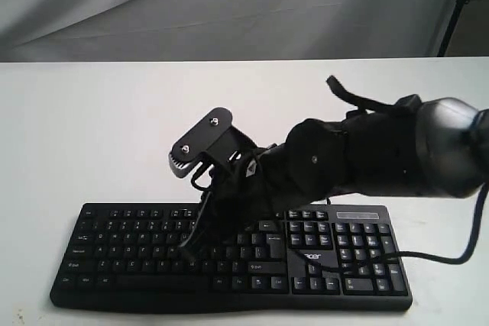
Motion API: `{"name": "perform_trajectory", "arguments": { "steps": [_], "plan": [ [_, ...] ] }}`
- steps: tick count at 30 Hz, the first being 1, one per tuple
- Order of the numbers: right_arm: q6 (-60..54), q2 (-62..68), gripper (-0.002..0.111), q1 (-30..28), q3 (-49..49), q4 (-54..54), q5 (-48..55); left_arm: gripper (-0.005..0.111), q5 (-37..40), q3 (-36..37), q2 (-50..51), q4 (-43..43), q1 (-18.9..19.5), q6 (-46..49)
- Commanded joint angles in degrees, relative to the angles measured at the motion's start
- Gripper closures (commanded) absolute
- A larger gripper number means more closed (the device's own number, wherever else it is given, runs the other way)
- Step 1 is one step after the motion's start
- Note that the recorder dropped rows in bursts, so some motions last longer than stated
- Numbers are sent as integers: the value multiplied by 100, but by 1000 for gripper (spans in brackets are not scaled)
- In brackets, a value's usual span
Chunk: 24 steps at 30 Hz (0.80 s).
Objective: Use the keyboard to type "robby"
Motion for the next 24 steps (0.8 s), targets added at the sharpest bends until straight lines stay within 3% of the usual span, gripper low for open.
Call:
{"name": "perform_trajectory", "arguments": {
  "steps": [1,11,24],
  "plan": [
    [56,-15,108,82,-360,-59,517,107,-14,28,-23,-54,-20,-21],
    [56,673,108,731,-803,126,543,107,-14,28,-23,-54,-20,-21],
    [45,1102,108,858,-803,145,34,107,-14,28,-23,-54,-20,-21]
  ]
}}
